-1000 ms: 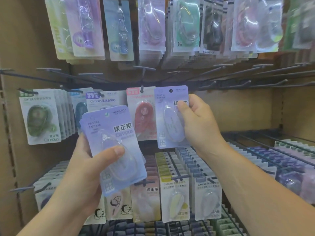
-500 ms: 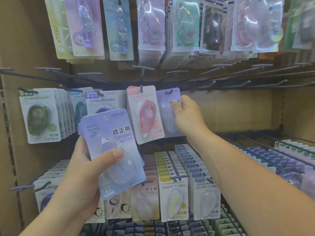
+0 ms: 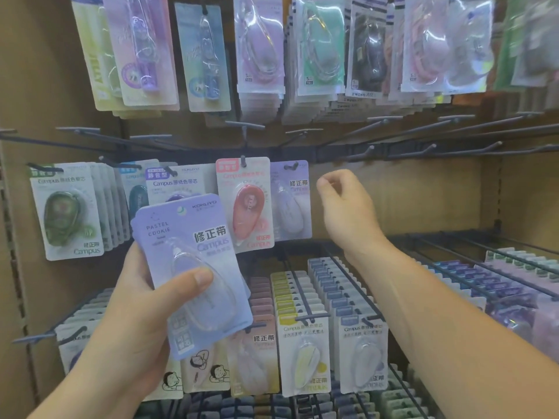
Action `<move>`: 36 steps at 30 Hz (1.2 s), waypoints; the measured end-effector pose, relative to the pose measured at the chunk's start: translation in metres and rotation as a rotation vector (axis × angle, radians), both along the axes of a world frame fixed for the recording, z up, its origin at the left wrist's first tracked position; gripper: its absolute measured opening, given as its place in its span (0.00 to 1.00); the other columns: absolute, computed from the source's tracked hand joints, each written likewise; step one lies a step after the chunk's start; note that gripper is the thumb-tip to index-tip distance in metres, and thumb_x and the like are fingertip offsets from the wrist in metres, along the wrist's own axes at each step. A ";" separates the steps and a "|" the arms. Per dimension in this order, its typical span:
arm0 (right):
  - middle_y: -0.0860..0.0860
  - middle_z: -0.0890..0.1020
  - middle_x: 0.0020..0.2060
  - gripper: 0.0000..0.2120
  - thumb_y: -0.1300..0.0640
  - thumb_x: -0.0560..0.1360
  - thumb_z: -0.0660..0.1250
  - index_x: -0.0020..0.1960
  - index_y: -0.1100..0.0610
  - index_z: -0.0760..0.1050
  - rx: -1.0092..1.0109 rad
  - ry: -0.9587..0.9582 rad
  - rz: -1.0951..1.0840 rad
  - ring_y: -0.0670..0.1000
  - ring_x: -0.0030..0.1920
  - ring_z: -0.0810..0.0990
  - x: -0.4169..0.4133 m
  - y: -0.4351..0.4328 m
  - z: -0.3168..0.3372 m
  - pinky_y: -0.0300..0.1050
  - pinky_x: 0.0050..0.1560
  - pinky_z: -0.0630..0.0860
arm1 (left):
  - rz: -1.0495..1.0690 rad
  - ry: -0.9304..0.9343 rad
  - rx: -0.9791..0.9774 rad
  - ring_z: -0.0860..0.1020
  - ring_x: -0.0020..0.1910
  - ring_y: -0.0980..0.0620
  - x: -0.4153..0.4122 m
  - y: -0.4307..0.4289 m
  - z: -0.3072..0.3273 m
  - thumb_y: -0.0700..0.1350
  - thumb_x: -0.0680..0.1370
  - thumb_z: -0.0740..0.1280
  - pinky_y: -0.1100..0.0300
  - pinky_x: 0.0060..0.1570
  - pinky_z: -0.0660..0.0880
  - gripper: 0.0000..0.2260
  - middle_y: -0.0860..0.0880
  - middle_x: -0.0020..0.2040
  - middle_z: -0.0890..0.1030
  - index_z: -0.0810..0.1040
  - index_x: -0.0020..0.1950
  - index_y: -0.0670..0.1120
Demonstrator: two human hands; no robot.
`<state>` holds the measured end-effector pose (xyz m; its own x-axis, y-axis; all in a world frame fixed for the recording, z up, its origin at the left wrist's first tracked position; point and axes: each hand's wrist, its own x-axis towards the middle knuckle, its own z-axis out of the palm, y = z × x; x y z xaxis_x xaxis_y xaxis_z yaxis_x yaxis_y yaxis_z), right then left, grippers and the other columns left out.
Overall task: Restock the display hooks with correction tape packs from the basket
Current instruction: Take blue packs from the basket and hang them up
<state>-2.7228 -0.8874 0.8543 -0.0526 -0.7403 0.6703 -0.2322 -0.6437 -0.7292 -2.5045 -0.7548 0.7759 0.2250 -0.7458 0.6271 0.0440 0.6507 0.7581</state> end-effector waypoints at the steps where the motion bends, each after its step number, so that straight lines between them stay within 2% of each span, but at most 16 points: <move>1: 0.42 0.79 0.45 0.07 0.49 0.85 0.59 0.55 0.50 0.74 -0.026 -0.030 0.031 0.37 0.43 0.77 -0.005 0.010 -0.004 0.28 0.35 0.71 | -0.013 0.002 -0.007 0.86 0.51 0.37 -0.001 -0.001 0.000 0.41 0.66 0.74 0.46 0.41 0.85 0.34 0.41 0.60 0.85 0.76 0.72 0.53; 3: 0.44 0.82 0.43 0.09 0.47 0.84 0.61 0.50 0.50 0.77 -0.037 -0.026 0.151 0.41 0.42 0.80 -0.010 0.033 -0.013 0.35 0.40 0.74 | -0.041 0.015 0.001 0.87 0.47 0.39 -0.007 -0.001 -0.001 0.40 0.67 0.72 0.49 0.38 0.84 0.32 0.41 0.59 0.85 0.76 0.72 0.51; 5: 0.46 0.84 0.42 0.08 0.44 0.79 0.68 0.49 0.48 0.79 -0.017 0.037 0.336 0.43 0.41 0.82 -0.011 0.054 -0.026 0.40 0.41 0.77 | -0.060 0.015 -0.001 0.87 0.49 0.37 -0.014 -0.003 0.001 0.40 0.67 0.74 0.47 0.40 0.84 0.33 0.39 0.60 0.85 0.76 0.72 0.50; 7: 0.47 0.84 0.47 0.16 0.40 0.71 0.76 0.54 0.45 0.79 0.012 0.167 0.463 0.48 0.45 0.83 -0.009 0.075 -0.039 0.39 0.44 0.80 | -0.111 -0.024 -0.009 0.85 0.55 0.33 -0.024 -0.004 0.002 0.40 0.67 0.76 0.42 0.44 0.83 0.35 0.37 0.62 0.84 0.74 0.74 0.48; 9: 0.45 0.83 0.52 0.26 0.37 0.65 0.79 0.59 0.41 0.77 0.029 0.291 0.482 0.48 0.50 0.83 -0.004 0.087 -0.049 0.41 0.50 0.81 | -0.119 -0.015 -0.005 0.86 0.54 0.34 -0.035 -0.004 0.002 0.38 0.67 0.75 0.46 0.43 0.84 0.33 0.38 0.61 0.85 0.75 0.73 0.48; 10: 0.44 0.83 0.53 0.27 0.37 0.64 0.79 0.60 0.40 0.77 0.023 0.306 0.474 0.47 0.51 0.82 -0.002 0.091 -0.051 0.43 0.51 0.81 | -0.119 0.002 -0.001 0.87 0.53 0.35 -0.039 -0.004 0.002 0.38 0.67 0.73 0.47 0.42 0.84 0.31 0.39 0.59 0.86 0.76 0.71 0.48; 12: 0.44 0.85 0.51 0.22 0.42 0.66 0.80 0.58 0.42 0.79 0.016 0.244 0.488 0.46 0.49 0.83 0.000 0.094 -0.053 0.41 0.48 0.81 | -0.120 0.028 0.008 0.87 0.52 0.36 -0.045 -0.003 0.001 0.37 0.65 0.75 0.48 0.42 0.85 0.33 0.40 0.57 0.87 0.77 0.70 0.47; 15: 0.43 0.87 0.47 0.16 0.48 0.69 0.80 0.54 0.47 0.82 0.034 0.200 0.560 0.44 0.46 0.84 0.000 0.098 -0.054 0.35 0.43 0.79 | -0.083 0.063 0.017 0.86 0.55 0.36 -0.044 0.000 -0.001 0.46 0.61 0.79 0.46 0.45 0.85 0.38 0.41 0.60 0.86 0.75 0.71 0.49; 18: 0.44 0.87 0.47 0.18 0.44 0.68 0.79 0.55 0.48 0.82 0.031 0.220 0.582 0.45 0.47 0.85 0.002 0.100 -0.052 0.35 0.47 0.80 | -0.054 0.073 0.010 0.87 0.54 0.38 -0.042 0.002 0.000 0.47 0.59 0.79 0.48 0.43 0.85 0.37 0.42 0.58 0.87 0.76 0.69 0.49; 20: 0.47 0.87 0.48 0.20 0.39 0.69 0.78 0.55 0.48 0.81 0.031 0.160 0.602 0.48 0.47 0.86 0.004 0.096 -0.045 0.41 0.46 0.82 | -0.024 0.042 -0.002 0.87 0.55 0.38 -0.041 0.002 0.004 0.47 0.60 0.79 0.47 0.45 0.85 0.37 0.42 0.59 0.87 0.77 0.69 0.48; 23: 0.51 0.85 0.46 0.15 0.37 0.78 0.66 0.56 0.47 0.76 0.068 -0.112 0.544 0.52 0.42 0.84 0.003 0.079 -0.022 0.45 0.38 0.80 | 0.021 0.029 -0.006 0.87 0.55 0.42 -0.037 0.000 0.017 0.49 0.59 0.79 0.52 0.45 0.84 0.37 0.47 0.58 0.87 0.77 0.68 0.51; 26: 0.55 0.83 0.48 0.11 0.39 0.84 0.56 0.62 0.42 0.71 0.059 -0.251 0.512 0.52 0.41 0.82 -0.005 0.063 0.010 0.48 0.39 0.80 | 0.034 0.016 0.006 0.87 0.56 0.42 -0.033 -0.006 0.030 0.47 0.60 0.80 0.47 0.48 0.83 0.37 0.47 0.59 0.87 0.77 0.70 0.52; 29: 0.56 0.82 0.48 0.18 0.37 0.84 0.52 0.70 0.40 0.69 0.107 -0.240 0.525 0.53 0.41 0.80 -0.009 0.049 0.034 0.45 0.38 0.78 | 0.050 0.006 0.009 0.86 0.57 0.42 -0.034 -0.011 0.038 0.50 0.60 0.80 0.43 0.52 0.82 0.40 0.47 0.61 0.86 0.76 0.72 0.51; 32: 0.55 0.78 0.44 0.22 0.34 0.82 0.54 0.69 0.42 0.73 0.163 -0.159 0.589 0.51 0.37 0.76 -0.011 0.037 0.049 0.43 0.35 0.73 | 0.063 0.015 0.006 0.86 0.58 0.42 -0.036 -0.013 0.040 0.51 0.59 0.80 0.41 0.54 0.82 0.41 0.47 0.61 0.86 0.76 0.71 0.52; 34: 0.52 0.78 0.40 0.19 0.37 0.82 0.59 0.66 0.45 0.76 0.067 -0.046 0.549 0.49 0.36 0.75 -0.012 0.030 0.052 0.42 0.35 0.72 | 0.070 0.012 0.008 0.86 0.58 0.42 -0.037 -0.014 0.039 0.51 0.59 0.80 0.39 0.56 0.82 0.41 0.47 0.61 0.86 0.75 0.72 0.52; 36: 0.48 0.79 0.38 0.13 0.44 0.83 0.63 0.63 0.49 0.77 -0.107 0.042 0.459 0.48 0.35 0.77 -0.013 0.026 0.054 0.41 0.35 0.75 | 0.073 0.007 0.007 0.86 0.59 0.41 -0.035 -0.014 0.037 0.48 0.60 0.81 0.40 0.56 0.81 0.41 0.47 0.61 0.86 0.75 0.72 0.52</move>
<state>-2.7358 -0.8609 0.9082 0.2926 -0.6073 0.7386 0.0661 -0.7577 -0.6492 -2.5399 -0.7687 0.8132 0.2835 -0.7316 0.6200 0.0015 0.6469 0.7626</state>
